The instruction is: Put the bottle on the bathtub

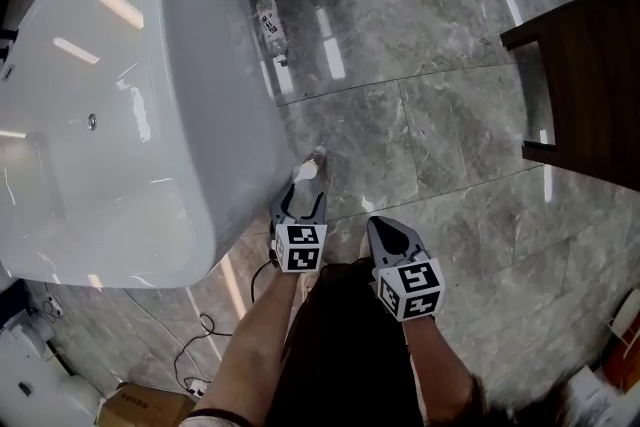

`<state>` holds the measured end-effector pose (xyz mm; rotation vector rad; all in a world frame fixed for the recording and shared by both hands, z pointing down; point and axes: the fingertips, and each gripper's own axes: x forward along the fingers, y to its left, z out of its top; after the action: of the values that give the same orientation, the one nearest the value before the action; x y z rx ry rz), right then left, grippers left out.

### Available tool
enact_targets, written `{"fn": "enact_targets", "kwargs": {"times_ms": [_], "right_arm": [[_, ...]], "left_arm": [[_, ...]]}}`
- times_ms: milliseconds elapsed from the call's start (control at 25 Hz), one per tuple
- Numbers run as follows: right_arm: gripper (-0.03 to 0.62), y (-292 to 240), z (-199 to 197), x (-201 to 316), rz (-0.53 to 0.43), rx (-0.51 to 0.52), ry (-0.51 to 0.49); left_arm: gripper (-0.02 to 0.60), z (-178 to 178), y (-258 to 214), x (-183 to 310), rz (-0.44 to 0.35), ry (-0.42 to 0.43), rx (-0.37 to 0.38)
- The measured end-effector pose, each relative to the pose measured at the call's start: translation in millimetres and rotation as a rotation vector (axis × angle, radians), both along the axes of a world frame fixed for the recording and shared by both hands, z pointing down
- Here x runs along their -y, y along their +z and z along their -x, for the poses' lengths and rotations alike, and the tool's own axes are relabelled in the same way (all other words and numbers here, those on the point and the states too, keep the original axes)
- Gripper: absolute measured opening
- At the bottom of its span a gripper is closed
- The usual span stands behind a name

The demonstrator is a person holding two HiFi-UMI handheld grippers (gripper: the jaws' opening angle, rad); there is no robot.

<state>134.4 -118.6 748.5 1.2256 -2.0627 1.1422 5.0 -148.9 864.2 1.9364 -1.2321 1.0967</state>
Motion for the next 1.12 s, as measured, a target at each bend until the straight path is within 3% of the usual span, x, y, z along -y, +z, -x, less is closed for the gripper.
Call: {"fn": "enact_targets", "kwargs": {"times_ms": [240, 600, 760, 920, 1120], "right_arm": [[0.026, -38.3, 2.4, -2.9, 0.003, -0.001, 0.007], [0.026, -96.3, 5.6, 6.3, -0.037, -0.015, -0.011], [0.026, -123.4, 9.6, 12.8, -0.061, -0.029, -0.027], [0.026, -152.1, 15.2, 16.0, -0.084, -0.027, -0.029], [0.026, -185.2, 23.0, 19.3, -0.11, -0.016, -0.027]], "left_arm": [[0.276, -8.6, -49.0, -8.0, -0.004, 0.011, -0.034], [0.271, -26.8, -146.3, -2.3, -0.069, -0.026, -0.192], [0.241, -22.5, -195.8, 0.8, -0.138, -0.009, -0.233], [0.232, -15.1, -238.6, -10.8, -0.144, 0.011, -0.251], [0.167, -3.4, -286.7, -20.4, -0.176, -0.043, -0.312]]}}
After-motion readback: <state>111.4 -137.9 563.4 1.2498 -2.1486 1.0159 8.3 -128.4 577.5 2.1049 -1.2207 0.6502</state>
